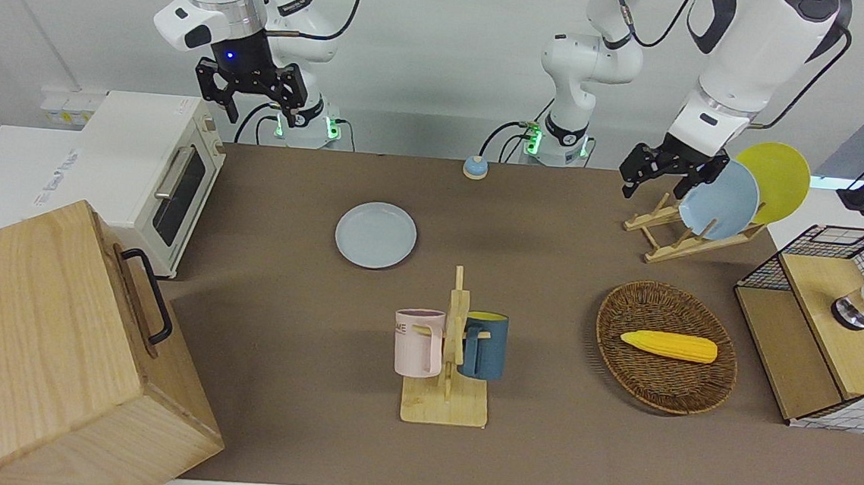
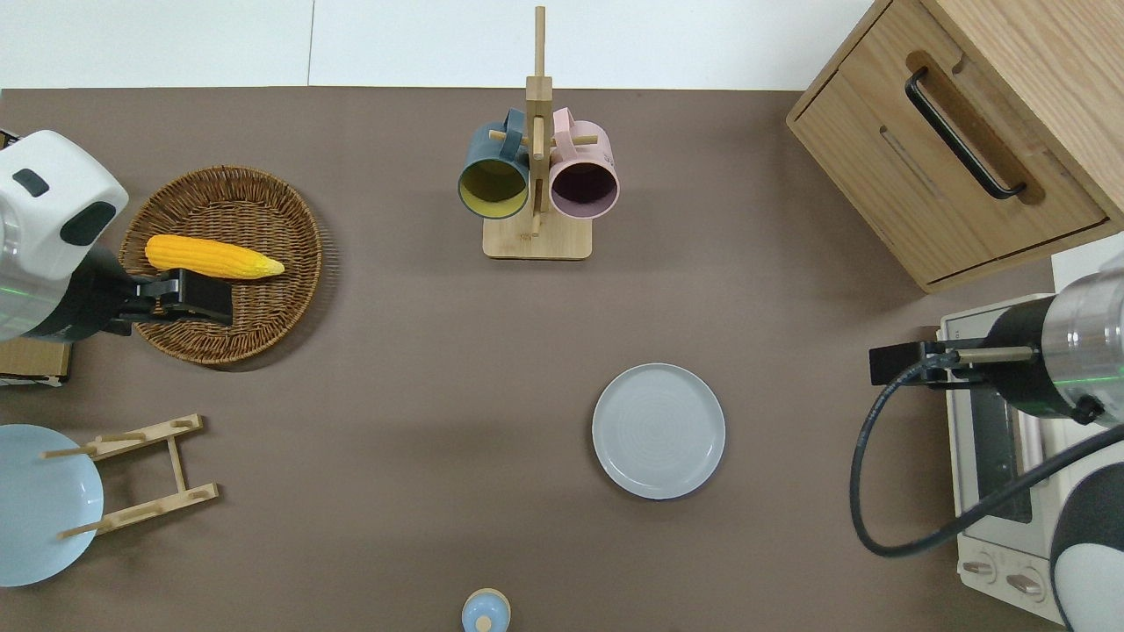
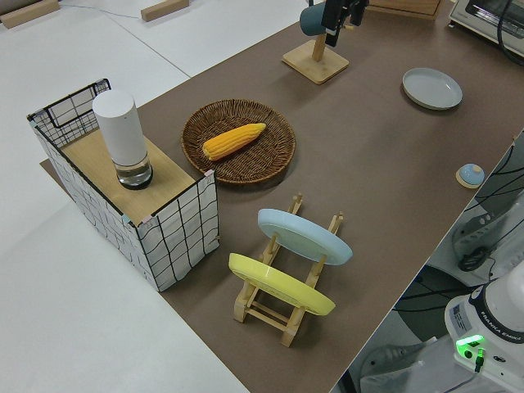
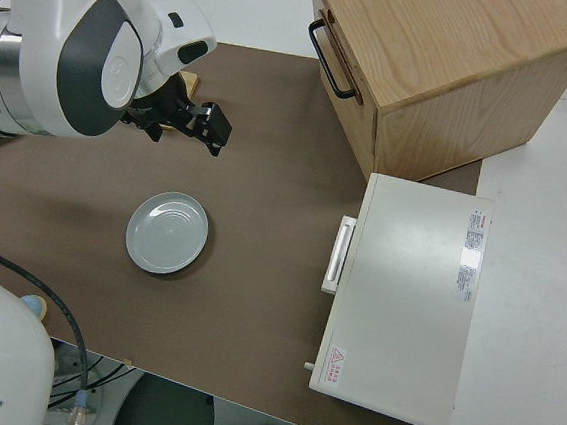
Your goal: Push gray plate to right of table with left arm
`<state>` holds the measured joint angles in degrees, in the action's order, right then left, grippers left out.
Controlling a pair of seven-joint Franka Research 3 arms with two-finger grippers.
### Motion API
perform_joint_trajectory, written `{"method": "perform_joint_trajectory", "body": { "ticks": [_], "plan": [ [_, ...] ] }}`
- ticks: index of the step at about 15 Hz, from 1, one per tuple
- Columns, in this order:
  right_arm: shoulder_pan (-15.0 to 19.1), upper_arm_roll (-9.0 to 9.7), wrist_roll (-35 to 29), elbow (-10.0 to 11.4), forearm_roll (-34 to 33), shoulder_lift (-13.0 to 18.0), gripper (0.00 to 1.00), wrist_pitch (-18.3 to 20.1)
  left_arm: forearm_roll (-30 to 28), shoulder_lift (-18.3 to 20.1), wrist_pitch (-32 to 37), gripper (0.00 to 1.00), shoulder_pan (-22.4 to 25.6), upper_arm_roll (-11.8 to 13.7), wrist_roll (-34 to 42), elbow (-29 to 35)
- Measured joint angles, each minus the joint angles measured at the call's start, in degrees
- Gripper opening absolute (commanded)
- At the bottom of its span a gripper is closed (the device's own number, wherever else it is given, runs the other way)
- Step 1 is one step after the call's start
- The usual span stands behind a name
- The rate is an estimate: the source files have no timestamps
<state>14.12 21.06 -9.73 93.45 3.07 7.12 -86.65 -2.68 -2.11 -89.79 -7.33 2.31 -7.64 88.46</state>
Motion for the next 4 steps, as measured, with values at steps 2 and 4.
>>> {"method": "perform_joint_trajectory", "body": {
  "ticks": [2, 4],
  "plan": [
    [0.0, 0.0, 0.0, 0.0, 0.0, 0.0, 0.996, 0.0, 0.0, 0.04, 0.33, 0.99, 0.82, 0.01, 0.0, -0.56],
    [0.0, 0.0, 0.0, 0.0, 0.0, 0.0, 0.996, 0.0, 0.01, 0.03, 0.33, 0.99, 1.34, 0.04, 0.0, -0.78]
  ]
}}
